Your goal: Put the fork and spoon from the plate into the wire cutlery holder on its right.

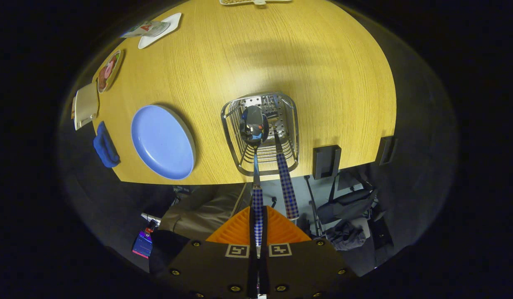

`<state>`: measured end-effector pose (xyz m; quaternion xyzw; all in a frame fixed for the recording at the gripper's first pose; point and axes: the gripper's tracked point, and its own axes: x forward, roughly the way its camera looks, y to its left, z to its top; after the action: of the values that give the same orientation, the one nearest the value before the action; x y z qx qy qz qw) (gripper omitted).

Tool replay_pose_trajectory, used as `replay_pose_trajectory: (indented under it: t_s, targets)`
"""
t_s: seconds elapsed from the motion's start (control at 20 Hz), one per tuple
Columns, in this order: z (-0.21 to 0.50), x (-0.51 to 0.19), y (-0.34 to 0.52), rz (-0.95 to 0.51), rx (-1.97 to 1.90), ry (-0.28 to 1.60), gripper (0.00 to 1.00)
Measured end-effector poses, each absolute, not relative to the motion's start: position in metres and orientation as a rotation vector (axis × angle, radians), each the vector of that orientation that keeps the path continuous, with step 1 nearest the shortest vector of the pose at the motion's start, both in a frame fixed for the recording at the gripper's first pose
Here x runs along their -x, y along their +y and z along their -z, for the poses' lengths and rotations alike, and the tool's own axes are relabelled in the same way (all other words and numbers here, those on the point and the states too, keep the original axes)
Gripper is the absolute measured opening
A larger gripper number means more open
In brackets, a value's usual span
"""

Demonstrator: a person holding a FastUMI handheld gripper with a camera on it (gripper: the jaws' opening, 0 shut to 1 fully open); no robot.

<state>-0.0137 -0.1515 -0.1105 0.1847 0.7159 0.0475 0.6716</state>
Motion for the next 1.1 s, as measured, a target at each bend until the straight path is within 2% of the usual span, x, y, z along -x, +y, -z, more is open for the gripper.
replay_pose_trajectory:
  t_s: [0.6,1.05,1.1]
  targets:
    - [0.116,0.005,-0.156,-0.148,-0.367,1.775,0.03]
    - [0.118,-0.010,-0.160,-0.148,-0.331,1.793,0.03]
    - [0.116,-0.011,-0.160,-0.148,-0.335,1.795,0.09]
